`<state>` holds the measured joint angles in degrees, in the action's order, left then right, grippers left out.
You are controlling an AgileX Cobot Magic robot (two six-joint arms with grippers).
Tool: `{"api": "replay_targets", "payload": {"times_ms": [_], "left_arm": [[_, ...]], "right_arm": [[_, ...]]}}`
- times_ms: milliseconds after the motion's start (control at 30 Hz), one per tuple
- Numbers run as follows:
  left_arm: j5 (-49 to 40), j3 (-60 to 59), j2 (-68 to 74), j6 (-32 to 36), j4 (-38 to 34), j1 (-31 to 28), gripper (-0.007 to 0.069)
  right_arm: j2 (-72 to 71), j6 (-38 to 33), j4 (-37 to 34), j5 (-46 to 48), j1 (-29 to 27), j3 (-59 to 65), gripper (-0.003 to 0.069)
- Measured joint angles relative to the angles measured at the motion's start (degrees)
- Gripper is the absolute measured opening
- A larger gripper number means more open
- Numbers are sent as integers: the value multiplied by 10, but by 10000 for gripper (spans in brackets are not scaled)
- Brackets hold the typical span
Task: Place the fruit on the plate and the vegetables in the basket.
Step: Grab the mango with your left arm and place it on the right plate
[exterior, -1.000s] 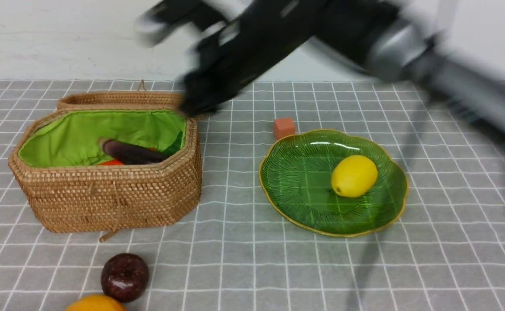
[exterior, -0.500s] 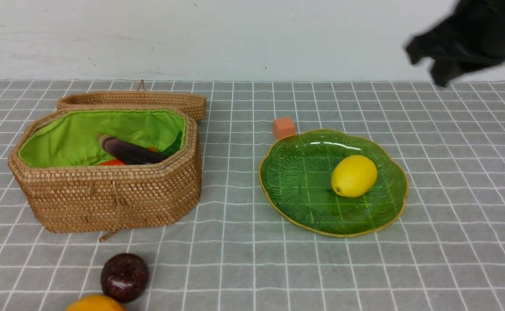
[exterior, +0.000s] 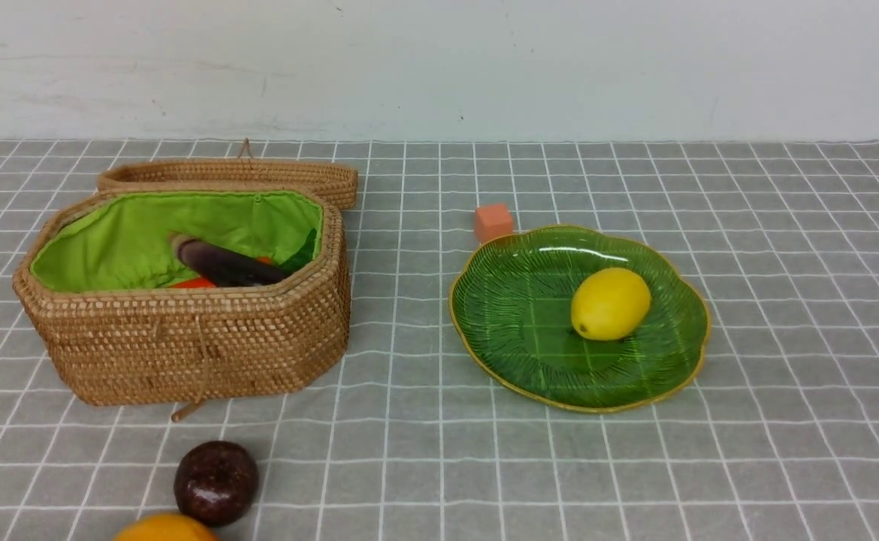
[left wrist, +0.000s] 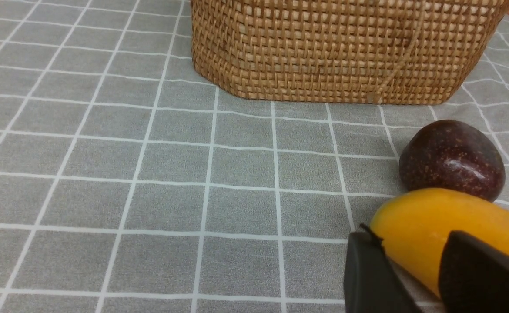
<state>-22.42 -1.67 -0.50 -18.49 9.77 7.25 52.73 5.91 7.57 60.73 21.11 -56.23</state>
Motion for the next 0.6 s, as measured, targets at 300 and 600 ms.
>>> {"api": "replay_targets", "payload": {"times_ms": [300,600], "left_arm": [[0,0,0,0,0,0,239],[0,0,0,0,0,0,239]], "right_arm": [[-61,-11,21,-52,-55,43,0],[-261,-11,-41,-328,-223,299,4]]}}
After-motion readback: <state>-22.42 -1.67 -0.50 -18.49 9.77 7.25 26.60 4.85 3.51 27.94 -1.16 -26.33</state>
